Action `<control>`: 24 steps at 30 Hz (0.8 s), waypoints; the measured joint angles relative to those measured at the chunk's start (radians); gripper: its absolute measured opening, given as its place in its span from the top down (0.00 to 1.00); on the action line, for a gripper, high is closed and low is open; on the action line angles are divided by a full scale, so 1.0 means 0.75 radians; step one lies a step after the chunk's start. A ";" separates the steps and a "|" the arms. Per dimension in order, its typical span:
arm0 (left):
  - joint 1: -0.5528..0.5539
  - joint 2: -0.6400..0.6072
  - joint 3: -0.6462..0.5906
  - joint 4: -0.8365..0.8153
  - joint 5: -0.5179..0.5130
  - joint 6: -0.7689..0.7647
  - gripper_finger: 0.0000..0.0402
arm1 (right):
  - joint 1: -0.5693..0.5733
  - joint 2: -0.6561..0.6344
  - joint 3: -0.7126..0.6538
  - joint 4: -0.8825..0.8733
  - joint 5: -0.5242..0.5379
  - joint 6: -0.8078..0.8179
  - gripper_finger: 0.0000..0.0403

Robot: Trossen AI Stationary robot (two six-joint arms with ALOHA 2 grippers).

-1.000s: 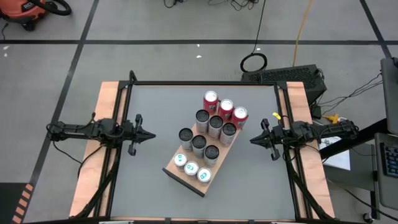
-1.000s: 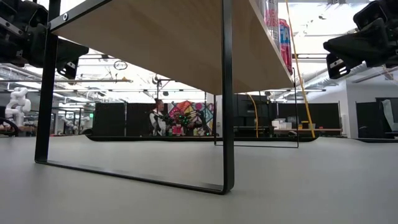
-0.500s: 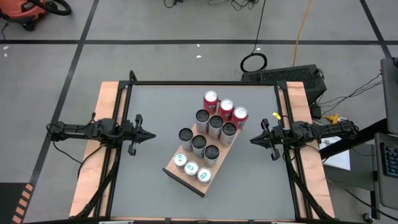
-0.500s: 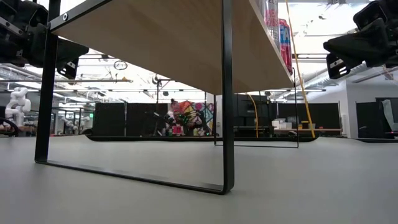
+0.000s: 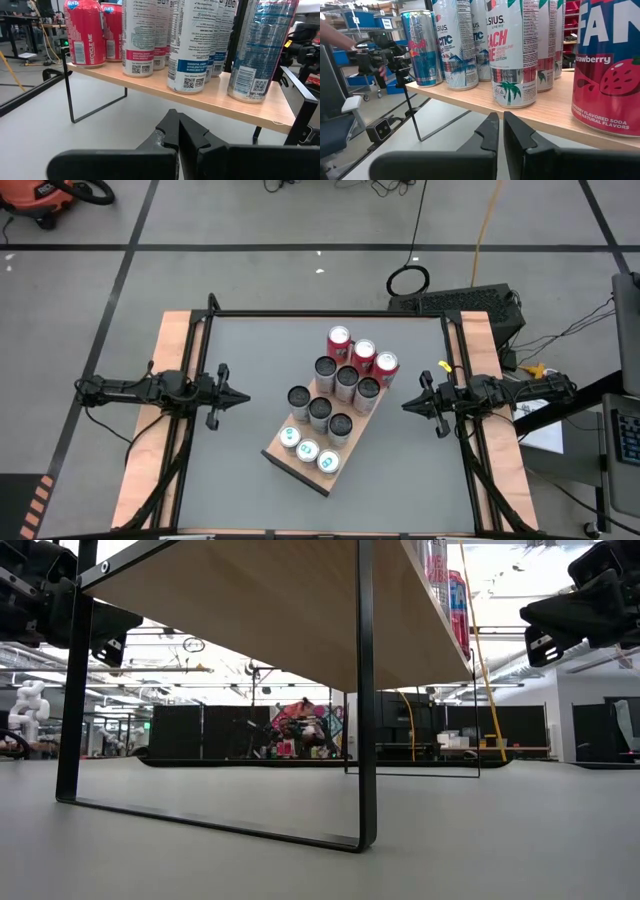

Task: Place canned beverage on shelf
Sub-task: Return to Home Position

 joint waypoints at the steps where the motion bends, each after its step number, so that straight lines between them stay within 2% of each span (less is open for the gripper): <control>1: 0.000 0.000 0.000 0.000 0.000 0.000 1.00 | 0.000 0.000 0.000 0.000 0.000 0.000 1.00; 12: 0.000 0.001 0.002 -0.019 0.004 0.275 1.00 | 0.000 0.000 0.000 0.000 0.000 0.000 1.00; 24: 0.000 0.001 0.003 -0.022 0.002 0.278 1.00 | 0.001 0.000 0.000 0.000 0.000 0.000 1.00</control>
